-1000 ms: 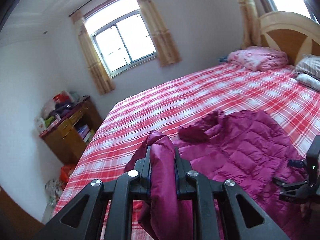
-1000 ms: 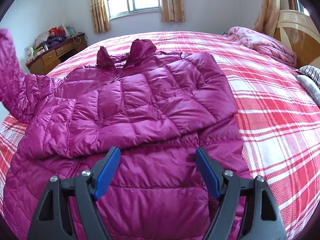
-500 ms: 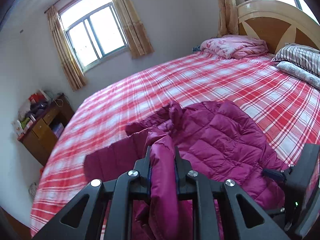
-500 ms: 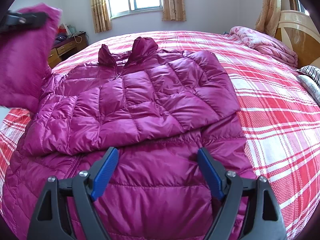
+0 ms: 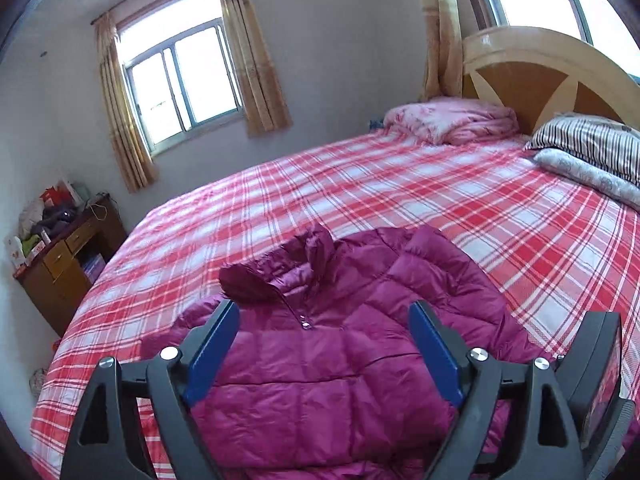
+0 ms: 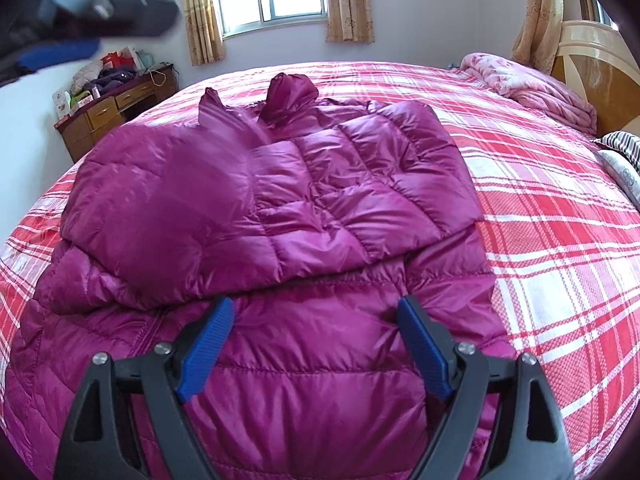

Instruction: Fold large clothes

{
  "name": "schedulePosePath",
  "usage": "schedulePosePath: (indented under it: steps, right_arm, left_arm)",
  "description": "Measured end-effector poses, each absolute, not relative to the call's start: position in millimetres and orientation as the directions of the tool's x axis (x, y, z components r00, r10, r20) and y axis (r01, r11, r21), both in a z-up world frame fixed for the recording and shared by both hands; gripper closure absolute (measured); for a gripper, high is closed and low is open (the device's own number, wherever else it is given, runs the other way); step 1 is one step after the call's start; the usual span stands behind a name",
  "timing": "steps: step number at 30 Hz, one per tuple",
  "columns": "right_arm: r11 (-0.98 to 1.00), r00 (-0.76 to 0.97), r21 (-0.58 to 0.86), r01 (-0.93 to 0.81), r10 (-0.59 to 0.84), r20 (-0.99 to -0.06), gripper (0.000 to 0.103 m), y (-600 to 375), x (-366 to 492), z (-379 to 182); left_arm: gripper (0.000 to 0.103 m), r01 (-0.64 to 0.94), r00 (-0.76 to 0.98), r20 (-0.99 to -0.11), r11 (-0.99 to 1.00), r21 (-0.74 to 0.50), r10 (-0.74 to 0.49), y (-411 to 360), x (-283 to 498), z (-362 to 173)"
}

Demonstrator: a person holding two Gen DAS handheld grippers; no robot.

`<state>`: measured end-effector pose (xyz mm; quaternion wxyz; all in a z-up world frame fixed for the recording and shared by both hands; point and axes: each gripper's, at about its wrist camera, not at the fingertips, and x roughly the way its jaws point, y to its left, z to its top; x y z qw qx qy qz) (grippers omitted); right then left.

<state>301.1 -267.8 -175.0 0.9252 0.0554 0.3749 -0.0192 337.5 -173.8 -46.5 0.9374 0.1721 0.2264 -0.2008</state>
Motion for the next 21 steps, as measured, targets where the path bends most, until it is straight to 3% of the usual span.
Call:
schedulePosePath:
  steps: [4,8,10,12,17,21]
  right_arm:
    - [0.992,0.724,0.099,0.074,0.015,-0.69,0.016,-268.8,301.1,-174.8]
    - [0.985,0.747,0.159,0.073,0.051,-0.663,0.017,-278.3,291.9,-167.1]
    - [0.976,0.757,0.183,0.114,0.034,-0.653,0.023,-285.9,283.4,-156.9]
    - [0.976,0.767,0.182,0.121,0.024,-0.641,0.03,-285.6,280.3,-143.0]
    - [0.98,0.776,0.194,0.03,0.1,-0.623,0.031,-261.0,297.1,-111.0]
    - [0.986,0.736,0.153,-0.073,0.157,-0.659,0.051,-229.1,334.9,-113.3]
  left_arm:
    - [0.016,0.367,0.847,-0.492,0.89,0.27,-0.199,-142.4,352.8,-54.0]
    - [0.016,0.237,0.831,-0.554,0.931,0.278,-0.046,-90.6,391.7,-82.5]
    - [0.016,0.192,0.807,-0.591,0.949,0.249,-0.008,-64.7,408.1,-97.4]
    - [0.016,0.168,0.777,-0.629,0.963,0.21,0.002,-42.3,421.2,-112.0]
    - [0.016,0.15,0.738,-0.675,0.979,0.141,-0.016,-29.4,436.7,-130.4]
    - [0.016,0.138,0.764,-0.643,0.987,0.081,-0.054,-32.6,434.5,-119.8]
